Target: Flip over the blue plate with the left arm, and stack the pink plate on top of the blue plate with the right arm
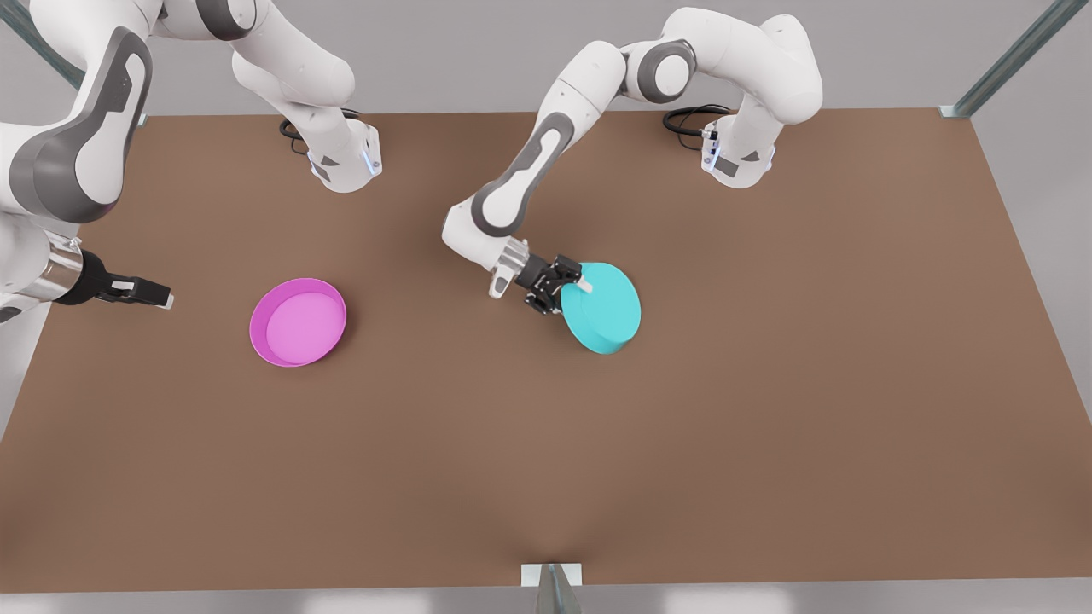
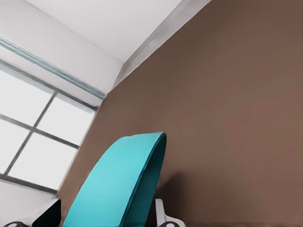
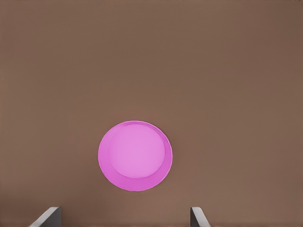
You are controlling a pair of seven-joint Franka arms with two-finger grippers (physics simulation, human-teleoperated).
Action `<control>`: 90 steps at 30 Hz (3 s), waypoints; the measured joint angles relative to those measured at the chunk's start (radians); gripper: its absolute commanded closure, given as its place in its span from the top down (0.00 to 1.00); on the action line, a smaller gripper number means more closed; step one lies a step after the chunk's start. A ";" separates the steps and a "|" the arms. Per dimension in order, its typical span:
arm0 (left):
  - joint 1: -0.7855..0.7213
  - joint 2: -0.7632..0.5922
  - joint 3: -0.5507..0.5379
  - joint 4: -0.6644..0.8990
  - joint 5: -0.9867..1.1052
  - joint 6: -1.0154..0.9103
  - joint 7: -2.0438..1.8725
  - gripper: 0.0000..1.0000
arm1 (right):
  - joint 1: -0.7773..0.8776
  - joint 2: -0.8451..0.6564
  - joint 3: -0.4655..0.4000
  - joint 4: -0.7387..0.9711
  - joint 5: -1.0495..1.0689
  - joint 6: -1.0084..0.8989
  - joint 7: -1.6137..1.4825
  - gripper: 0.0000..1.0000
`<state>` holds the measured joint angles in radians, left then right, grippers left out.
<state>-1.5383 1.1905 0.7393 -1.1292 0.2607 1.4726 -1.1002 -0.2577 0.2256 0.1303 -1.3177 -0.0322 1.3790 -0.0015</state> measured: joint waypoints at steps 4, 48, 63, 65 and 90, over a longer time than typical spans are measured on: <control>-0.032 -0.003 0.051 0.005 -0.106 0.041 -0.042 1.00 | 0.000 0.000 0.000 0.000 0.000 0.002 0.000 1.00; 1.409 -1.003 -0.792 -0.228 -0.293 -0.081 0.926 1.00 | -0.532 -0.070 0.454 -0.715 0.131 0.634 -0.075 1.00; 1.408 -0.994 -0.791 -0.221 -0.288 -0.082 0.889 1.00 | -1.155 0.246 0.870 -0.831 -0.056 0.828 -0.450 1.00; 1.407 -0.994 -0.791 -0.221 -0.288 -0.083 0.890 1.00 | -1.154 0.255 0.870 -0.836 -0.058 0.837 -0.450 1.00; 1.394 -0.993 -0.793 -0.225 -0.287 -0.090 0.851 1.00 | -1.065 0.397 0.766 -0.913 -0.170 1.035 -0.451 0.96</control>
<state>-0.1439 0.1972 -0.0536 -1.3544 -0.0262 1.3830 -0.2497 -1.3225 0.6223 0.8961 -2.2304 -0.2024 2.4140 -0.4522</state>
